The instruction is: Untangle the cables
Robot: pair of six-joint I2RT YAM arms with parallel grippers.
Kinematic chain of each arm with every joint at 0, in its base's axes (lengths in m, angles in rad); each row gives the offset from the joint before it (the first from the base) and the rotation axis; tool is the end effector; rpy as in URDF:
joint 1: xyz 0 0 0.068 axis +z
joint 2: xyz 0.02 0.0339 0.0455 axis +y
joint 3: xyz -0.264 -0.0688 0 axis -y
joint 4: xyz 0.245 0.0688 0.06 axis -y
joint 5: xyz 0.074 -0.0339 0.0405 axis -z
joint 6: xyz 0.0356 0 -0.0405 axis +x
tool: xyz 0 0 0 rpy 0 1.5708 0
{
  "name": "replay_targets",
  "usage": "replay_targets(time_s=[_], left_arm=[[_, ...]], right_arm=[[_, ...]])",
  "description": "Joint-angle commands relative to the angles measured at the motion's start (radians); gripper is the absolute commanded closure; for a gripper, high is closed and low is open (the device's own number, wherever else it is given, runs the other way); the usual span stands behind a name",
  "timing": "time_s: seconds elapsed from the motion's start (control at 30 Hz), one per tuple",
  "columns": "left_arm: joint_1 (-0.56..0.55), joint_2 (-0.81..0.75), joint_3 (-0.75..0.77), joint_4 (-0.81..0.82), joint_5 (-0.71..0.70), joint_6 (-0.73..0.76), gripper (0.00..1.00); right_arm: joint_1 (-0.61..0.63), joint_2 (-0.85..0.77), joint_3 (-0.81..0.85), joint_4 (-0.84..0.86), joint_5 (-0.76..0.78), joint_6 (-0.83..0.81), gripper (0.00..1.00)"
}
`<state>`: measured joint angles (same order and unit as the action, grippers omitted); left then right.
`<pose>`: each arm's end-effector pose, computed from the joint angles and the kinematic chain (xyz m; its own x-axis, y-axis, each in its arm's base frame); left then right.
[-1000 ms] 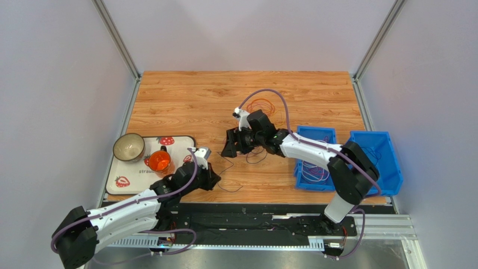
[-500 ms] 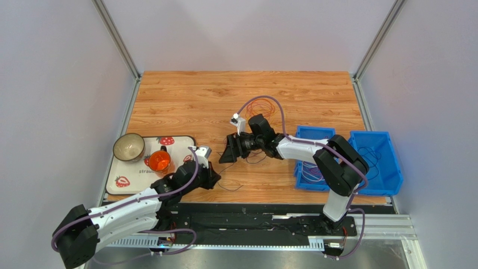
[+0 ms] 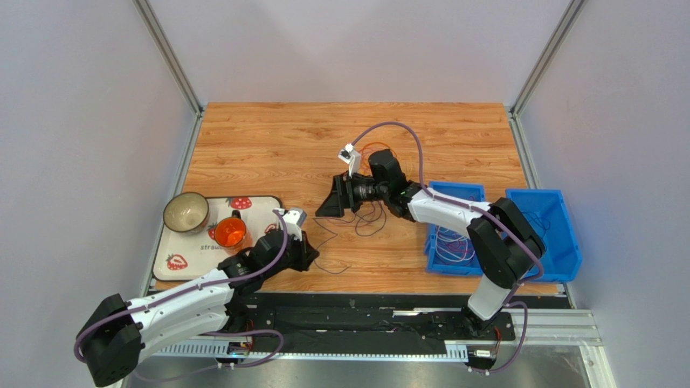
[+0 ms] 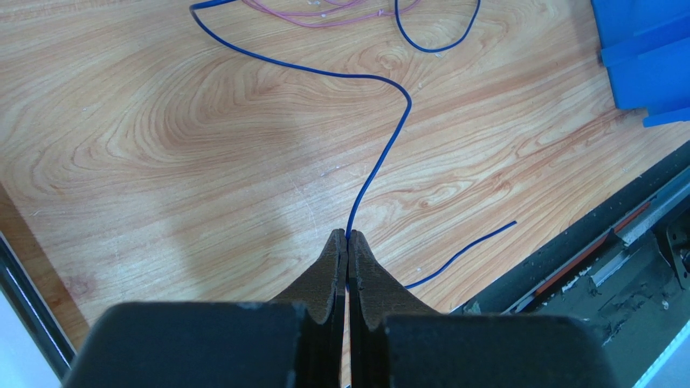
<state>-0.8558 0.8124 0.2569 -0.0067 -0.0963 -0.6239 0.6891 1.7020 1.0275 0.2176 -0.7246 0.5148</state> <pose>0.1146 -0.1267 0.1686 -0.6916 -0.0904 -0.7166 0.3625 0.8146 -0.4527 0.2734 0.2558 0.2247 -0.7568 -0.1458 -0.6371 -0.6463 0.3119 0.6964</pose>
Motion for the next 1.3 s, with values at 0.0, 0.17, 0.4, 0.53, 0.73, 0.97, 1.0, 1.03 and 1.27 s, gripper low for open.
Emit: replay_targets(time_s=[0.0, 0.17, 0.4, 0.53, 0.73, 0.97, 1.0, 1.03, 1.27], left_arm=[[0.001, -0.022, 0.031, -0.018, -0.01, 0.009, 1.0], [0.001, -0.03, 0.035, -0.036, -0.017, 0.01, 1.0], [0.001, -0.035, 0.054, -0.052, -0.028, 0.019, 1.0], [0.004, -0.025, 0.073, -0.058, -0.033, 0.027, 1.0], [0.027, 0.036, 0.14, -0.09, -0.026, 0.059, 1.0], [0.046, 0.119, 0.2, -0.082, -0.01, 0.081, 1.0], [0.047, 0.125, 0.209, -0.081, -0.006, 0.084, 1.0], [0.047, 0.134, 0.212, -0.081, -0.005, 0.085, 1.0], [0.063, 0.14, 0.22, -0.084, 0.0, 0.093, 1.0]], right_arm=[[-0.034, 0.063, 0.062, -0.001, 0.011, 0.002, 0.23], [-0.045, 0.139, 0.063, 0.022, 0.011, 0.017, 0.23], [-0.045, 0.139, 0.016, 0.051, -0.062, 0.025, 0.24], [-0.045, 0.081, -0.043, 0.08, -0.117, 0.013, 0.24], [-0.043, 0.071, -0.086, 0.08, -0.177, -0.013, 0.25], [-0.017, 0.073, -0.098, 0.12, -0.19, -0.001, 0.26], [-0.017, 0.074, -0.095, 0.12, -0.184, -0.001, 0.26], [-0.014, 0.077, -0.095, 0.123, -0.184, -0.001, 0.26], [-0.014, 0.087, -0.089, 0.126, -0.168, -0.015, 0.35]])
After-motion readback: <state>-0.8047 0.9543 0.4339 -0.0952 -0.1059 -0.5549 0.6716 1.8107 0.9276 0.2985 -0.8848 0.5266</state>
